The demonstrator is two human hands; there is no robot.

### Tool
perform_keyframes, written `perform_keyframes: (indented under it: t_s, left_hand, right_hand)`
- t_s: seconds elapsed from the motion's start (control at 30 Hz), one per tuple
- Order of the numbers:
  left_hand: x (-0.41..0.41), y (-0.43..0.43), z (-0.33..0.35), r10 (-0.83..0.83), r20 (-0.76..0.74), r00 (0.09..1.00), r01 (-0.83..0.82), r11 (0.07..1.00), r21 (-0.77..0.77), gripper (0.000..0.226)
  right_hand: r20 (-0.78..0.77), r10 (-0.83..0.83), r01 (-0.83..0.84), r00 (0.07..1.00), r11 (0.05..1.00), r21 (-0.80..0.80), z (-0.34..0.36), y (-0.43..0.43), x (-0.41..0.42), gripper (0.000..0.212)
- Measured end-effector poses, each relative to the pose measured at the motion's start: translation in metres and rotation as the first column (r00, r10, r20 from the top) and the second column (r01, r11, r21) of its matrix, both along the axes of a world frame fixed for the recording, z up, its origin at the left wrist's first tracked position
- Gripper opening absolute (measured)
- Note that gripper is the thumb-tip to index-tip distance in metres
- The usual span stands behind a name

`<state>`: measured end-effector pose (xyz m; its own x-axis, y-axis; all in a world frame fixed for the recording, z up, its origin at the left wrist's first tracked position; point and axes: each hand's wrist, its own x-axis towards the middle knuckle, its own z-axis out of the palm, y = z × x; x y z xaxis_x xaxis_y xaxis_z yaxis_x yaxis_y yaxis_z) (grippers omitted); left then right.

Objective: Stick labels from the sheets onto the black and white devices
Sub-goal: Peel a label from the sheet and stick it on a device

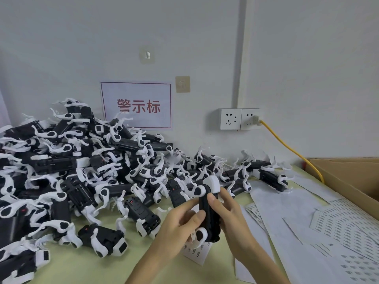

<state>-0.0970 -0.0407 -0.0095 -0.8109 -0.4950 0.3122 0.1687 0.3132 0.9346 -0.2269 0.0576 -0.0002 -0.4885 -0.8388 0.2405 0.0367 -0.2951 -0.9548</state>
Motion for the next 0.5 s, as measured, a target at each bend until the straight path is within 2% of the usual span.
perform_keyframes:
  t_s: [0.1, 0.33, 0.5]
  left_hand:
    - [0.005, -0.003, 0.007, 0.001, 0.023, 1.0, -0.003, 0.996, 0.087, 0.037]
    - [0.008, 0.0, 0.012, -0.036, 0.034, 0.999, 0.029, 0.982, 0.186, 0.041]
    - [0.008, -0.002, 0.012, -0.032, 0.019, 0.999, 0.024, 0.945, 0.327, 0.036]
  right_hand:
    - [0.012, 0.048, -0.048, 0.999, 0.999, 0.003, 0.002, 0.001, 0.0, 0.035]
    - [0.098, 0.164, -0.166, 0.982, 0.986, 0.009, 0.004, 0.0, -0.006, 0.057]
    - [0.073, 0.295, -0.295, 0.953, 0.955, 0.002, 0.005, 0.004, -0.013, 0.047]
